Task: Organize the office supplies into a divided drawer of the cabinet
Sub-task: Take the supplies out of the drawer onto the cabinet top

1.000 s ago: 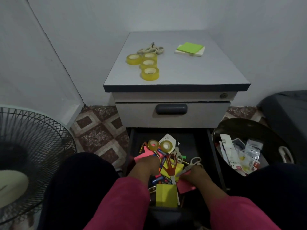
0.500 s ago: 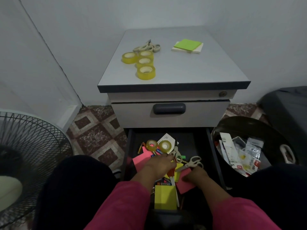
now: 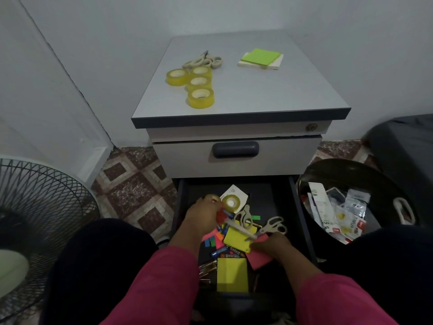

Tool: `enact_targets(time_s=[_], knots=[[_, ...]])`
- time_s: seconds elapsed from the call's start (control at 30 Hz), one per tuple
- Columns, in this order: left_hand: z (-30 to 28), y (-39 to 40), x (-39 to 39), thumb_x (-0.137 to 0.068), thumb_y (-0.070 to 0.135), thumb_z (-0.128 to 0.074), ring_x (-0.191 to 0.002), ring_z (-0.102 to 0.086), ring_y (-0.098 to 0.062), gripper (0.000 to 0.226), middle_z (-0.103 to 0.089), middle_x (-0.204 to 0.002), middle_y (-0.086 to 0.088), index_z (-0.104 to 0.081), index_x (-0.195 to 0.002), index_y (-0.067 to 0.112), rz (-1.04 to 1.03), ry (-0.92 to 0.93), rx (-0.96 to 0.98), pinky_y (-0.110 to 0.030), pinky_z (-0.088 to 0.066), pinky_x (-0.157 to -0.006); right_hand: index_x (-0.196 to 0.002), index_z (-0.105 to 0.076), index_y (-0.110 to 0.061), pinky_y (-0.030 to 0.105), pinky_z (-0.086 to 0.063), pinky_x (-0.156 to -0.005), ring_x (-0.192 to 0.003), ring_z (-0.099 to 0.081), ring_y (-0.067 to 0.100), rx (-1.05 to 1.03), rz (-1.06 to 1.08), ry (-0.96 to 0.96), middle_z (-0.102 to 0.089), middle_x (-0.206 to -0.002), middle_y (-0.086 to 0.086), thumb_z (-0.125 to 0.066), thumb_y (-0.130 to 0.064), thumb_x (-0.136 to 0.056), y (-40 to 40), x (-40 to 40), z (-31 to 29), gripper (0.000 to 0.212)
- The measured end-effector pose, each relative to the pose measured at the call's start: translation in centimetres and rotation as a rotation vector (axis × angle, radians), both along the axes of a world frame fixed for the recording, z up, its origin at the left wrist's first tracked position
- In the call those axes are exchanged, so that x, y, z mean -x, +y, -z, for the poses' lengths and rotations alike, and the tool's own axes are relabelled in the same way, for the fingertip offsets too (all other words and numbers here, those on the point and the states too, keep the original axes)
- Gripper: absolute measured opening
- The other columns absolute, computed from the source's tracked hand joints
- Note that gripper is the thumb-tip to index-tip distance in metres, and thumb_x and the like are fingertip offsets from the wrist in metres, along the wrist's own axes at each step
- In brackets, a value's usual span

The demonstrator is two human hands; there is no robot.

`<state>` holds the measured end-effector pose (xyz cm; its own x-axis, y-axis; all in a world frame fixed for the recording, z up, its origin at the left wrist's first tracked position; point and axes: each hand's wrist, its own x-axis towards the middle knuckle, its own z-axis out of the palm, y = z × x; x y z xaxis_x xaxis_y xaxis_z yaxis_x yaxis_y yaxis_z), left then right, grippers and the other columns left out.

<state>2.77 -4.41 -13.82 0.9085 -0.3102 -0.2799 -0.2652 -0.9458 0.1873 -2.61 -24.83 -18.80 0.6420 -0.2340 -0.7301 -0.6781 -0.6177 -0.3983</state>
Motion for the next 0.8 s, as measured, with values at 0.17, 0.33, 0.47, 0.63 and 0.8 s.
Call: enact_targets(time_s=[0.17, 0.33, 0.47, 0.63, 0.8], knots=[[-0.4, -1.6, 0.3, -0.084, 0.028, -0.062, -0.107, -0.057, -0.030, 0.038, -0.053, -0.121, -0.011, -0.058, -0.119, 0.014, -0.156, 0.094, 0.087, -0.032, -0.047, -0.082, -0.137, -0.046, -0.005, 0.027, -0.045, -0.098, -0.123, -0.052, 0.024, 0.028, 0.009, 0.029, -0.052, -0.136, 0.012, -0.072, -0.041, -0.079, -0.3, -0.1, -0.4, 0.072], [0.3, -6.2, 2.5, -0.082, 0.041, -0.065, -0.093, -0.062, -0.029, 0.037, -0.063, -0.101, -0.011, -0.060, -0.100, 0.008, -0.118, 0.220, 0.147, -0.030, -0.042, -0.067, -0.126, -0.057, -0.005, 0.032, -0.048, -0.095, -0.116, -0.057, 0.026, -0.064, 0.037, -0.001, -0.058, -0.131, 0.012, -0.081, -0.033, -0.072, 0.6, -0.1, -0.3, 0.065], [1.5, -8.7, 3.6, -0.087, 0.044, -0.060, -0.099, -0.058, -0.031, 0.043, -0.056, -0.112, -0.014, -0.059, -0.106, 0.006, -0.069, 0.128, 0.116, -0.031, -0.040, -0.071, -0.124, -0.060, -0.023, 0.029, -0.046, -0.093, -0.119, -0.056, 0.022, 0.063, -0.085, -0.029, -0.057, -0.132, 0.004, -0.057, -0.046, -0.080, 1.7, 0.5, -0.4, 0.050], [1.7, -9.3, 3.4, -0.089, 0.047, -0.058, -0.105, -0.055, -0.032, 0.049, -0.051, -0.119, -0.016, -0.059, -0.113, 0.005, -0.072, 0.089, 0.041, -0.034, -0.043, -0.078, -0.112, -0.063, -0.020, 0.027, -0.044, -0.081, -0.111, -0.059, 0.021, 0.099, -0.134, -0.013, -0.062, -0.122, 0.004, -0.060, -0.043, -0.078, 1.8, 0.5, -0.2, 0.042], [1.4, -9.3, 2.7, -0.091, 0.031, -0.058, -0.099, -0.061, -0.036, 0.035, -0.063, -0.106, -0.022, -0.064, -0.097, -0.003, -0.144, 0.234, 0.102, -0.037, -0.048, -0.076, -0.135, -0.051, -0.022, 0.028, -0.041, -0.097, -0.126, -0.050, 0.024, 0.112, -0.276, 0.026, -0.050, -0.140, 0.008, -0.058, -0.051, -0.080, 1.3, -0.2, -0.3, 0.062]])
